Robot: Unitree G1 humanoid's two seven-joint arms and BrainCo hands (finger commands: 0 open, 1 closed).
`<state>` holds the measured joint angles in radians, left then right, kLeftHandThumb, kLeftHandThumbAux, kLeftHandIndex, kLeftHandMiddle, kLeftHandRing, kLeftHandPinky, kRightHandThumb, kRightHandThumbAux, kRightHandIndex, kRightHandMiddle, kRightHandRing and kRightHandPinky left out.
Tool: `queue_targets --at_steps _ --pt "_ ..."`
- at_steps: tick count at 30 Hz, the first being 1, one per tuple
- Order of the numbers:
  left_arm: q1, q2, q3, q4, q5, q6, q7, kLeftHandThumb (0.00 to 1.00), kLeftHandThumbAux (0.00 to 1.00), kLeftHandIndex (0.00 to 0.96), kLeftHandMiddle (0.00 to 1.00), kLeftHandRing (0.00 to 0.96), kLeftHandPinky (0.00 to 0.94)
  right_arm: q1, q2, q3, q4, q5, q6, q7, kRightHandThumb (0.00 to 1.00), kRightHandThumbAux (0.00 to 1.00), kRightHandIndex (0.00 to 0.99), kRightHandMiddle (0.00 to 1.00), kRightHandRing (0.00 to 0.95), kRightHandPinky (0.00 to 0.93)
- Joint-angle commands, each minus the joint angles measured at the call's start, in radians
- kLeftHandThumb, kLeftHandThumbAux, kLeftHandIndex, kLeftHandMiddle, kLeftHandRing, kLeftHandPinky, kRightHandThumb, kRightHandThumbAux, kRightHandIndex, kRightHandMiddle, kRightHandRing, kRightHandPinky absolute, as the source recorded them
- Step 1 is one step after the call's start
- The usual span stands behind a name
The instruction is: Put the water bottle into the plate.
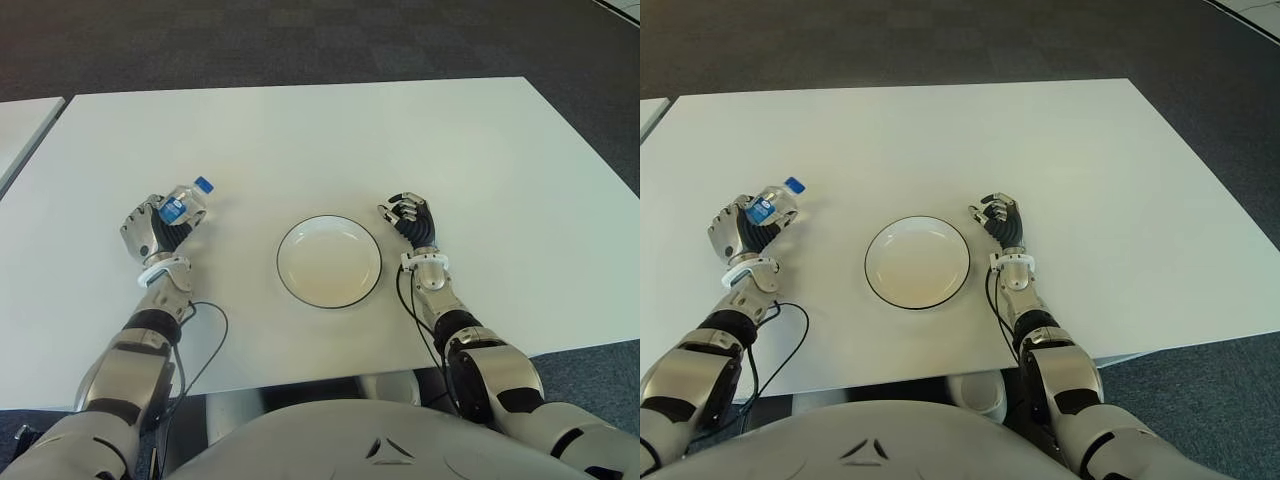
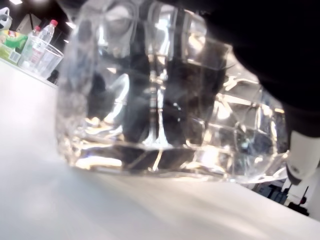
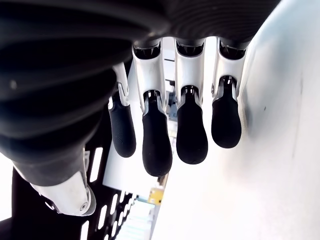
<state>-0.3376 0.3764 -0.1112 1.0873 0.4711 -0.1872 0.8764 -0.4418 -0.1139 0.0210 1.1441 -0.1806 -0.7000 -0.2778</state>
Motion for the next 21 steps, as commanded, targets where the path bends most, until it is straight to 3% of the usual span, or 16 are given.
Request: queue_targets --at_steps 1,10,21 --pt "0.067 -0.034 0.006 -0.038 -0.032 -0.059 -0.017 0.752 0.697 0.443 0.896 0.883 0.831 0.018 0.005 0.003 0.022 -0.006 0.025 0.004 0.708 0.728 0.432 0.676 0.689 0.670" --pt "0.112 -0.028 0.014 -0.178 -0.031 -0.120 -0.023 0.753 0.697 0.443 0.898 0.882 0.830 0.016 0.004 0.005 0.021 -0.009 0.028 -0.002 0.708 0.727 0.432 0.678 0.690 0.682" --pt "0.231 -0.053 0.017 -0.599 -0.004 -0.041 -0.124 0.750 0.699 0.442 0.903 0.880 0.831 0.018 0.005 0.001 0.021 -0.003 0.018 0.005 0.708 0.727 0.432 0.687 0.703 0.706"
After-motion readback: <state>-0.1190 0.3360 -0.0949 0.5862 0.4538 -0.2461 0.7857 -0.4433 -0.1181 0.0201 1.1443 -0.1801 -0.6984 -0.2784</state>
